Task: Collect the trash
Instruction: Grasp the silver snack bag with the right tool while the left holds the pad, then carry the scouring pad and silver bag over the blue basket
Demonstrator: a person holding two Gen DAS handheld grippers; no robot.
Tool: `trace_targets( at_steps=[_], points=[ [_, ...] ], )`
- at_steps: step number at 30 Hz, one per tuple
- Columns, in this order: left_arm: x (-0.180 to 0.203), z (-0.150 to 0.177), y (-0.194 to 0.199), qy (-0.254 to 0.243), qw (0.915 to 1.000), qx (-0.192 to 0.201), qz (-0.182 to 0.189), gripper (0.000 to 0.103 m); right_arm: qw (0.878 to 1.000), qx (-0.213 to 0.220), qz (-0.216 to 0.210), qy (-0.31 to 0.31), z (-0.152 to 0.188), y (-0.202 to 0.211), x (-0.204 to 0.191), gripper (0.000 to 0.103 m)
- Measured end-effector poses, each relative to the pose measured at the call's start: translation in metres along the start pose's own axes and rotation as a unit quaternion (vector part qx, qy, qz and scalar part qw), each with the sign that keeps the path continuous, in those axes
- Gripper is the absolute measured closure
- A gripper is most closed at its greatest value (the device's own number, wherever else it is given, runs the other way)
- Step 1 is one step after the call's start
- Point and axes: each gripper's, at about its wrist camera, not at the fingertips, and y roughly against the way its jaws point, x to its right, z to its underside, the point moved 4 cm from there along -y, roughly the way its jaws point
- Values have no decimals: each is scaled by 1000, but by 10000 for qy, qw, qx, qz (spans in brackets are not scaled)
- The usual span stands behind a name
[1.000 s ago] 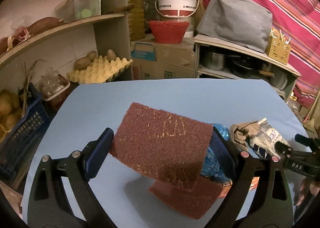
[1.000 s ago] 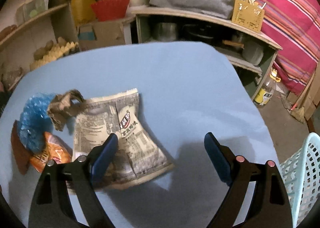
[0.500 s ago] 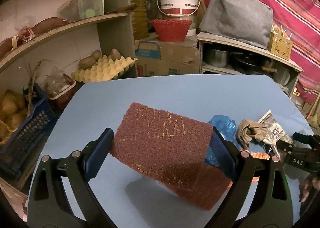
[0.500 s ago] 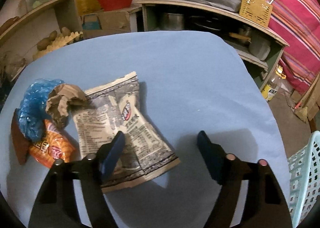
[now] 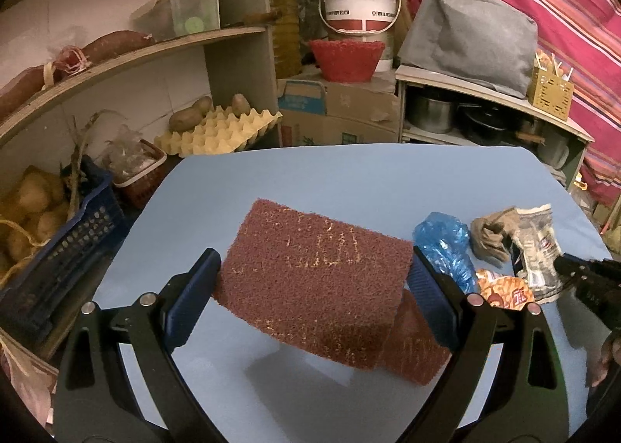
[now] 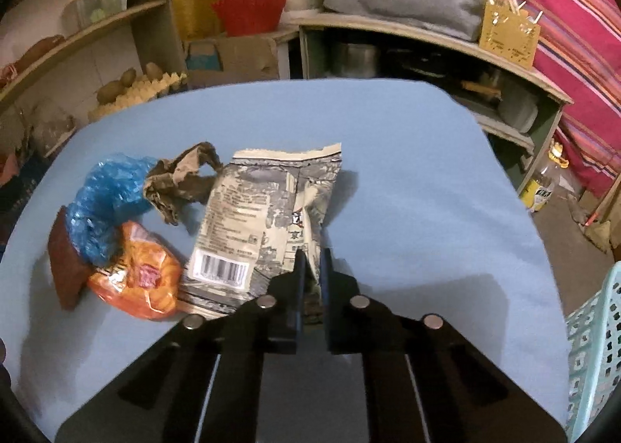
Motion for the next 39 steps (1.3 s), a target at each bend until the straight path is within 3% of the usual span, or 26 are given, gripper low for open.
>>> trace_targets(
  at_steps=[13, 39],
  points=[
    [12, 3, 20, 60, 9999, 104, 82, 11, 9985, 486, 109, -212, 2, 48, 33, 97],
    [57, 29, 52, -337, 9991, 237, 97, 11, 9960, 785, 121, -414, 29, 101, 80, 97]
  ],
)
